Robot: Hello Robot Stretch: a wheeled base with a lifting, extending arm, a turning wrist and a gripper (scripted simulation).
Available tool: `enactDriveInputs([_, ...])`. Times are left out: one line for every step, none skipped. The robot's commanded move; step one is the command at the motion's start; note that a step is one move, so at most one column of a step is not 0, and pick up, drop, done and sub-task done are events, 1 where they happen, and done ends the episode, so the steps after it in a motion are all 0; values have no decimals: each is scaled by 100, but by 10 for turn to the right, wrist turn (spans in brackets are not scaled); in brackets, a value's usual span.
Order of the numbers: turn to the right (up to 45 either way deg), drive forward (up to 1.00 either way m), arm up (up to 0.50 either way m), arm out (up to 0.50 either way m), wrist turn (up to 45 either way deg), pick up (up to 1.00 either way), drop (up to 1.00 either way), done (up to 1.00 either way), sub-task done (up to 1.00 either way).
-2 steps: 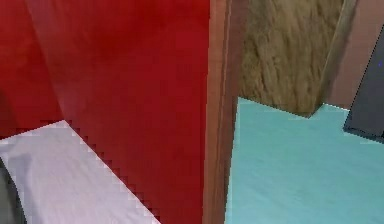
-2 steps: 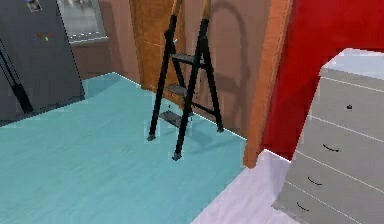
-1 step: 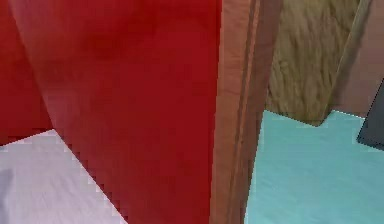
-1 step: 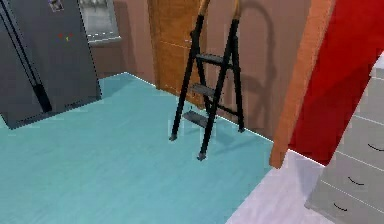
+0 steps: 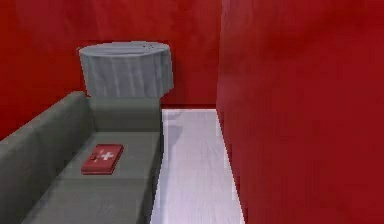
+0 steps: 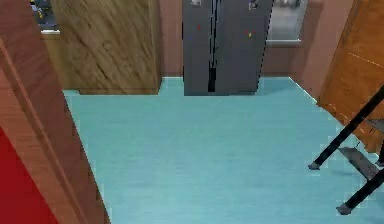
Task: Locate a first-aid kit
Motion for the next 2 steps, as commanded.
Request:
enactDriveInputs([-270,0,0,0,0,0,0,0,0])
enactDriveInputs([0,0,0,0,0,0,0,100,0])
